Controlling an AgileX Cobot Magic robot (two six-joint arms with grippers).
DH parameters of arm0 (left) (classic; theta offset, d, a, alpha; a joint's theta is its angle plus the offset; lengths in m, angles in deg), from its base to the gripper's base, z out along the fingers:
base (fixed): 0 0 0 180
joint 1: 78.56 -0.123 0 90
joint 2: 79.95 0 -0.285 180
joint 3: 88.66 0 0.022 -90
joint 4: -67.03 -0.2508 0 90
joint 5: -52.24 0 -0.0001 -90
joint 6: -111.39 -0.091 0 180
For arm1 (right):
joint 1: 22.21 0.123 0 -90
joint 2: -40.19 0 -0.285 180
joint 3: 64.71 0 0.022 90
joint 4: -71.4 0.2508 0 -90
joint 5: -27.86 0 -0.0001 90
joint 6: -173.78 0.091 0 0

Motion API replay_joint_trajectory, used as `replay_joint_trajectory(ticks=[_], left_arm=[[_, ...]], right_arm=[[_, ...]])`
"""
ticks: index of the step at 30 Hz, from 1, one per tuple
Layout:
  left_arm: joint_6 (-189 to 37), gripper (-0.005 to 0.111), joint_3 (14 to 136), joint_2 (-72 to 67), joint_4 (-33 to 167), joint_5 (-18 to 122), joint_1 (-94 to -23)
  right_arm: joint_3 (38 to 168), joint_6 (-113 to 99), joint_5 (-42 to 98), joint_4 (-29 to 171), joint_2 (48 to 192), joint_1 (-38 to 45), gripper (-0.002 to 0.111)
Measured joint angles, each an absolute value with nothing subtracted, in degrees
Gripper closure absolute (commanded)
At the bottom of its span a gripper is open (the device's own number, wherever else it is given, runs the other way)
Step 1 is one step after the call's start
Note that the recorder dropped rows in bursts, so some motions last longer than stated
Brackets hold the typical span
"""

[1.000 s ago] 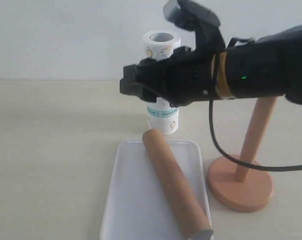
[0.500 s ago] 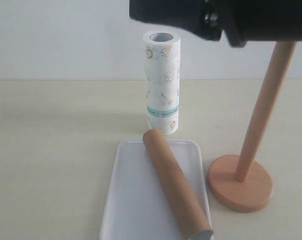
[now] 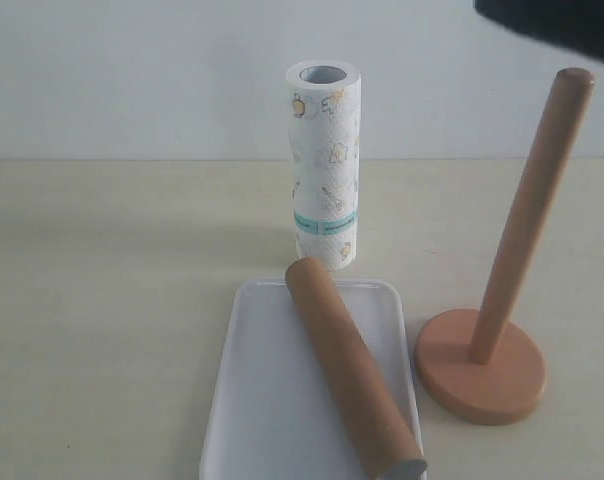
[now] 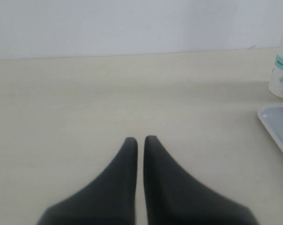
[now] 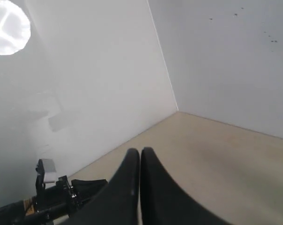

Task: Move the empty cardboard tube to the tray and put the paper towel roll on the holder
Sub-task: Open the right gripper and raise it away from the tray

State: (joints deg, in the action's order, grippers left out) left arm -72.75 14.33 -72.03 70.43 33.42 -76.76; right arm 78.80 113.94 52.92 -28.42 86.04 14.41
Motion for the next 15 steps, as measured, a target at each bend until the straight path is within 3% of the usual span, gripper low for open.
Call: replay_joint_trajectory(ticks=[7,15], left_arm=[[-72.75,0.103,14.33,-72.03,70.43,33.42,-76.76],[-72.75,0.103,14.33,-72.03,70.43,33.42,-76.76]], right_arm=[[68.04,114.06,53.49,-28.63,77.87,14.41,0.108],[66.54,114.06,61.47,-28.63,76.79,14.41,0.108]])
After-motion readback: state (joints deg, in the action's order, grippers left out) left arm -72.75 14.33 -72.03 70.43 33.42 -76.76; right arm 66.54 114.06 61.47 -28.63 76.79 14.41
